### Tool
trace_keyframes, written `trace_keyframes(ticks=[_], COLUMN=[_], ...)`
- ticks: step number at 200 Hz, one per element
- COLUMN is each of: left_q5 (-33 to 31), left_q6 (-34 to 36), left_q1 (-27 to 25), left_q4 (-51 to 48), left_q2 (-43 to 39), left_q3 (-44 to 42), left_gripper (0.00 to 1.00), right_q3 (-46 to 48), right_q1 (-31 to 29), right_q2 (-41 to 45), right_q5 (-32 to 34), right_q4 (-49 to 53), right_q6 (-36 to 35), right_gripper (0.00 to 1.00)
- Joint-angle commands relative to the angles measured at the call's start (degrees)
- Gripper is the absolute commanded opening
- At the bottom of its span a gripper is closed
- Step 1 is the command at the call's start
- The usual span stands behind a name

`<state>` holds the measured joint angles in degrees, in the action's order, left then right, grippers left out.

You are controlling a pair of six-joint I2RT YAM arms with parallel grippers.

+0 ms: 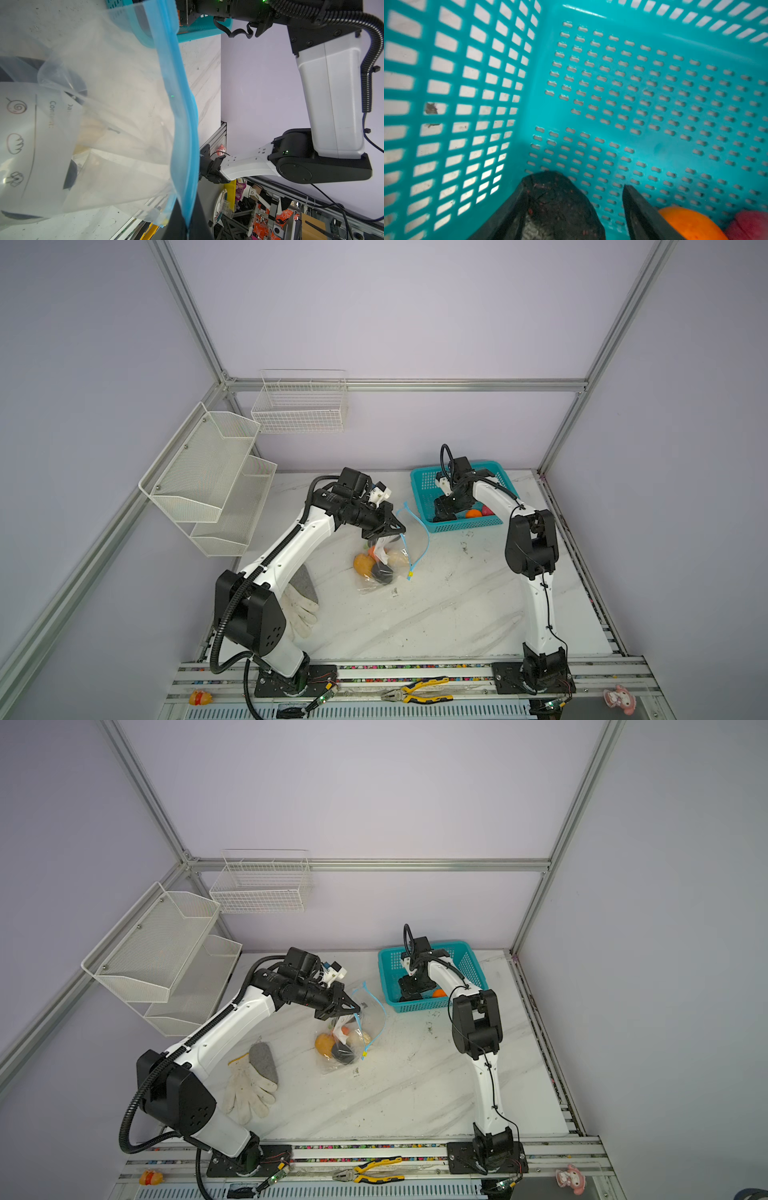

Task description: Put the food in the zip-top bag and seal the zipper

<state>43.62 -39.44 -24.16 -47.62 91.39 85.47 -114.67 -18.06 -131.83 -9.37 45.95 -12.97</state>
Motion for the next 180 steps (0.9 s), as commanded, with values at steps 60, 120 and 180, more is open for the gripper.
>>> trace_keyframes(ticks=[60,120,180], left_q5=[0.33,0.26,0.32], left_q6=[-0.46,-0.47,-0.43], left_q1=[-0.29,-0.30,-0.18], left_q4=[0.95,0.95,0.89], left_q2=[-1.90,-1.66,-1.27], left_q3=[-0.83,-0.66,-0.17], left_gripper=[0.00,0.00,0.00], right_q3=[-3.48,-4.63,-6.79], right_q1=[0.05,0.82,1.83], right_q2=[-4.96,-3.00,-1.98], right_q5=[9.10,9.11,6.59], right_q4=[-0.93,-4.82,-10.18], right_q6=[1.94,6.60,11.92], right_gripper=[0.63,0.46,0.42])
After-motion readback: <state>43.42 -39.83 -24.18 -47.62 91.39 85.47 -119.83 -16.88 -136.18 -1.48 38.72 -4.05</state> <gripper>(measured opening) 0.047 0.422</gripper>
